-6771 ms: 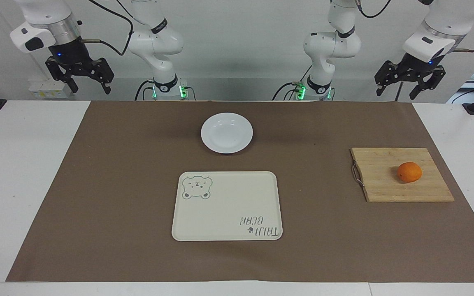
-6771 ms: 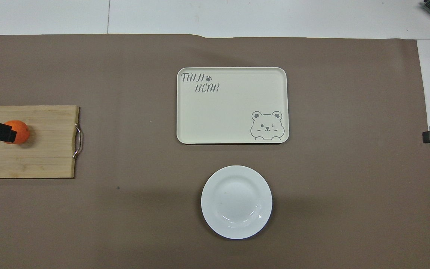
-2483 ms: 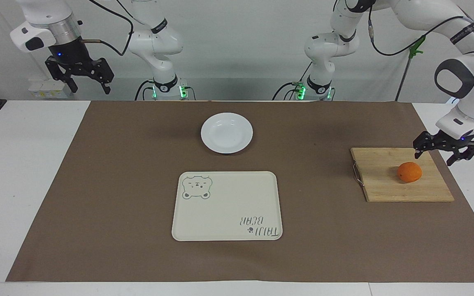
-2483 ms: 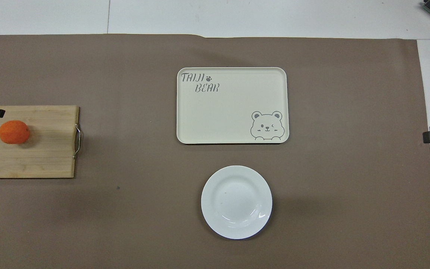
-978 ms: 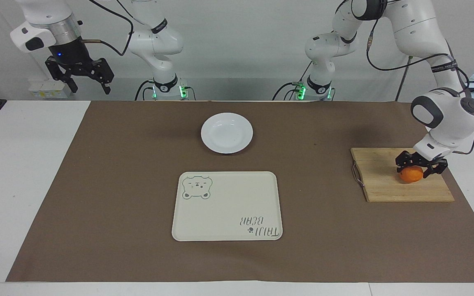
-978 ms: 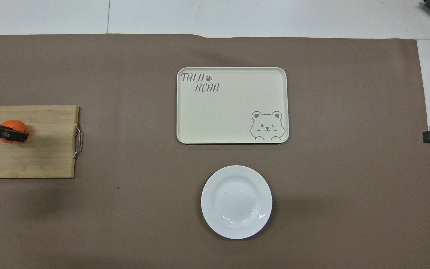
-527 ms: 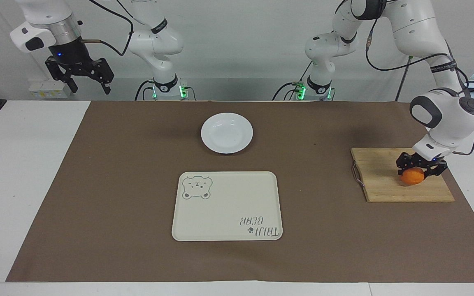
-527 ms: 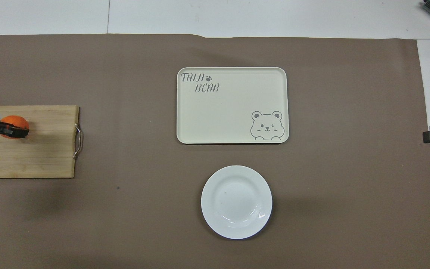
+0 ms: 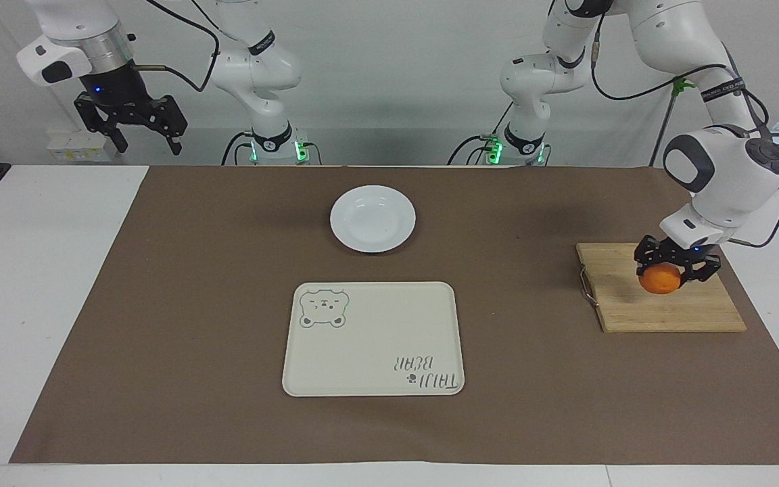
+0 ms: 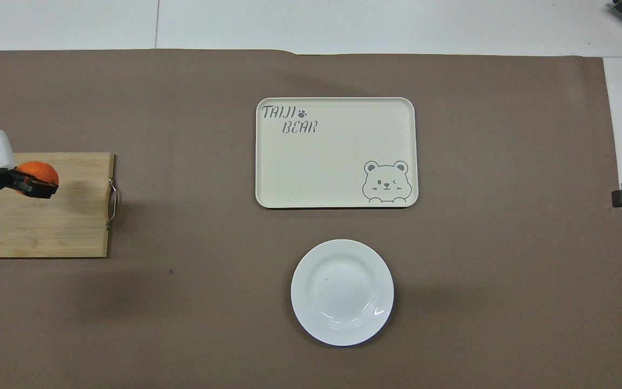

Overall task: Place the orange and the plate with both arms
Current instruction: 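Carry the orange with the left gripper over the white plate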

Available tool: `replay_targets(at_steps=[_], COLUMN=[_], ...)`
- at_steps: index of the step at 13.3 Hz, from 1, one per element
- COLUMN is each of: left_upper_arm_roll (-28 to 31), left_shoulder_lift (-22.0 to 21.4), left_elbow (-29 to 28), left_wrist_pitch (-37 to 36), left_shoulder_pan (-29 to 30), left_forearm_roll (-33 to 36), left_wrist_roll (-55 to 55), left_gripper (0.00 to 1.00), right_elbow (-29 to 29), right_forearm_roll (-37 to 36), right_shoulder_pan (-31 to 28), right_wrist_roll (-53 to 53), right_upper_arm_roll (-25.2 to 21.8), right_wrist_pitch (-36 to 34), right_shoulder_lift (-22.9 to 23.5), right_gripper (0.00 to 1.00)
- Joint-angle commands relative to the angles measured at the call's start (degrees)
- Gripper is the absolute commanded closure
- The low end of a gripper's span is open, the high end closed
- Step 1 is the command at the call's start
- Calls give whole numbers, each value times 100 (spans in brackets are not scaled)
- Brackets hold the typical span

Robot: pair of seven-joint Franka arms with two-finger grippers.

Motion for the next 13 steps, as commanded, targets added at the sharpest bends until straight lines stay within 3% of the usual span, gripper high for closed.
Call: replay_targets(at_steps=[1, 6, 13], left_upper_arm_roll=[73, 55, 20], left_shoulder_lift=[-203, -247, -326], left_elbow=[-137, -181, -173], left_wrist_pitch=[-407, -399, 128], left_shoulder_pan=[-601, -2304, -4696], left_forearm_roll=[-69, -69, -368], left_wrist_roll=[-299, -2705, -4851], left_gripper=[100, 100, 100], right_elbow=[-118, -118, -118], right_forearm_roll=[-43, -43, -43], right_shoulder_pan=[-12, -12, -12], right_wrist_roll=[60, 60, 60], right_upper_arm_roll=[32, 32, 32], right_wrist_pitch=[31, 31, 31], right_shoulder_lift=[-122, -122, -122], right_gripper=[0, 0, 0])
